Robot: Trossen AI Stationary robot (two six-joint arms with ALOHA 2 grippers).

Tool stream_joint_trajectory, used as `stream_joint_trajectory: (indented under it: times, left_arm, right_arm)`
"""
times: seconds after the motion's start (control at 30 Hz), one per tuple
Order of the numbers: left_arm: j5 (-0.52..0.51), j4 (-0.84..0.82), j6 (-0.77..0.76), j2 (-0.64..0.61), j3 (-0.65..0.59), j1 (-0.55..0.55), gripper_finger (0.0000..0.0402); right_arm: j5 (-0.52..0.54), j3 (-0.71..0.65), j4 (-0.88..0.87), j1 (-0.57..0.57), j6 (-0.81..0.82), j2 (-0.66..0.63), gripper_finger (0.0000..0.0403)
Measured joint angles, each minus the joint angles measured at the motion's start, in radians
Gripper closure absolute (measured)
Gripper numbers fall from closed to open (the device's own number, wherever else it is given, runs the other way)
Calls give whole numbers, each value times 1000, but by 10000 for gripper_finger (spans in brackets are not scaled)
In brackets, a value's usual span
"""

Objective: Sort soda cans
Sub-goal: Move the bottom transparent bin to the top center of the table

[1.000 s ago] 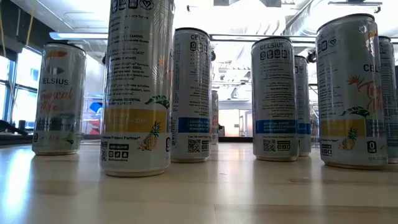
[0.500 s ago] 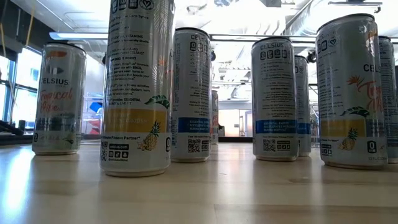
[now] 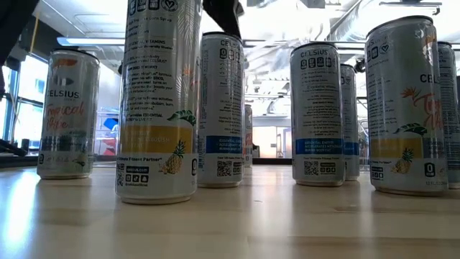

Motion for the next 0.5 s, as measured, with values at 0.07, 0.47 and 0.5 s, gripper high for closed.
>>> stream_joint_trajectory:
  times: [0.07, 0.47, 0.5]
  left_arm:
    - [27, -6, -4, 18, 0, 12, 401]
    - [47, -21, -105, 65, -89, 22, 401]
    - [49, -11, -109, 65, -110, 22, 401]
  right_arm:
    - [0, 0, 0, 0, 8, 0, 92]
    - [0, 0, 0, 0, 17, 0, 92]
    - [0, 0, 0, 0, 17, 0, 92]
